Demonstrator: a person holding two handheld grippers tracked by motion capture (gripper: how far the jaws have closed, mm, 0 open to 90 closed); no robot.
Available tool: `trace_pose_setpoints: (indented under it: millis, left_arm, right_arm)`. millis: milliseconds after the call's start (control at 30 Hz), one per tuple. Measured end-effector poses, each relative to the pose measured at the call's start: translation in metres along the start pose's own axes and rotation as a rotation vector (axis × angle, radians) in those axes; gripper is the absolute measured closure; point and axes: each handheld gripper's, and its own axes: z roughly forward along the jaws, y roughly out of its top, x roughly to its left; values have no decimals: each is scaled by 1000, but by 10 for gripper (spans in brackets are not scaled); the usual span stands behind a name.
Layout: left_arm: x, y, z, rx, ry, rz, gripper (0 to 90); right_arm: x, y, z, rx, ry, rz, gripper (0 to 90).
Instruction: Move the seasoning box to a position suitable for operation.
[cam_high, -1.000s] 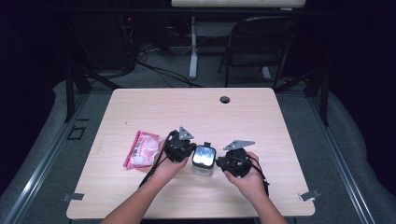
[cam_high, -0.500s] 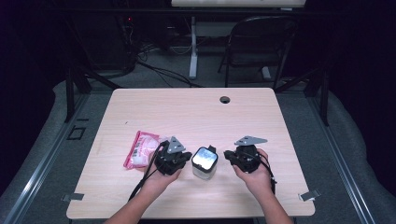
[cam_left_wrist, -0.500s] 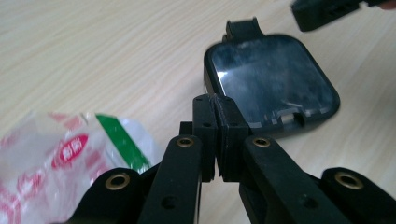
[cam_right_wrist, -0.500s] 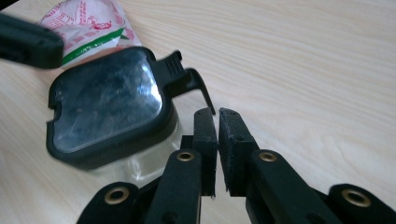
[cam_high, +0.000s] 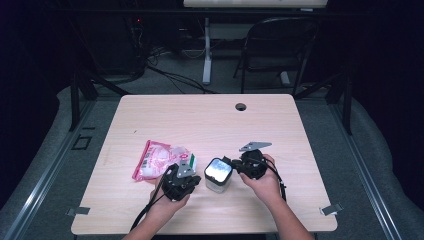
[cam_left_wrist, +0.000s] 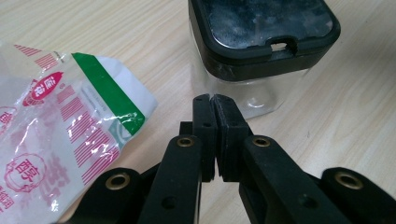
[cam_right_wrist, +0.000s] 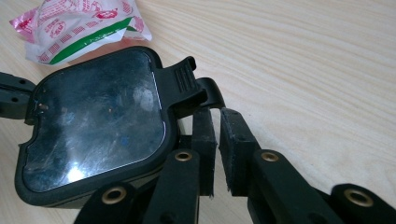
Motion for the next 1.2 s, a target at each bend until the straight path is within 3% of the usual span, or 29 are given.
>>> trace_pose_setpoints:
  millis: [433, 567, 700, 800, 833, 967, 1200]
  left_arm:
    - [7, 6, 7, 15, 14, -9, 878]
    - [14, 8, 8, 17, 29, -29, 884]
    - [19, 9, 9, 8, 23, -39, 871]
    - [19, 11, 10, 4, 32, -33, 867]
    - [20, 12, 10, 5, 30, -34, 867]
    - [19, 12, 10, 4, 34, -36, 866]
    - [17, 10, 10, 15, 39, -33, 862]
  right_arm:
    - [14, -8, -7, 43, 25, -39, 881]
    - [23, -11, -11, 85, 67, -77, 866]
    - [20, -15, -15, 123, 107, -88, 803]
    - [17, -17, -18, 155, 100, -95, 796]
    - [12, -20, -21, 156, 78, -93, 776]
    - [4, -25, -18, 122, 78, -62, 711]
    - [6, -24, 5, 95, 30, -121, 648]
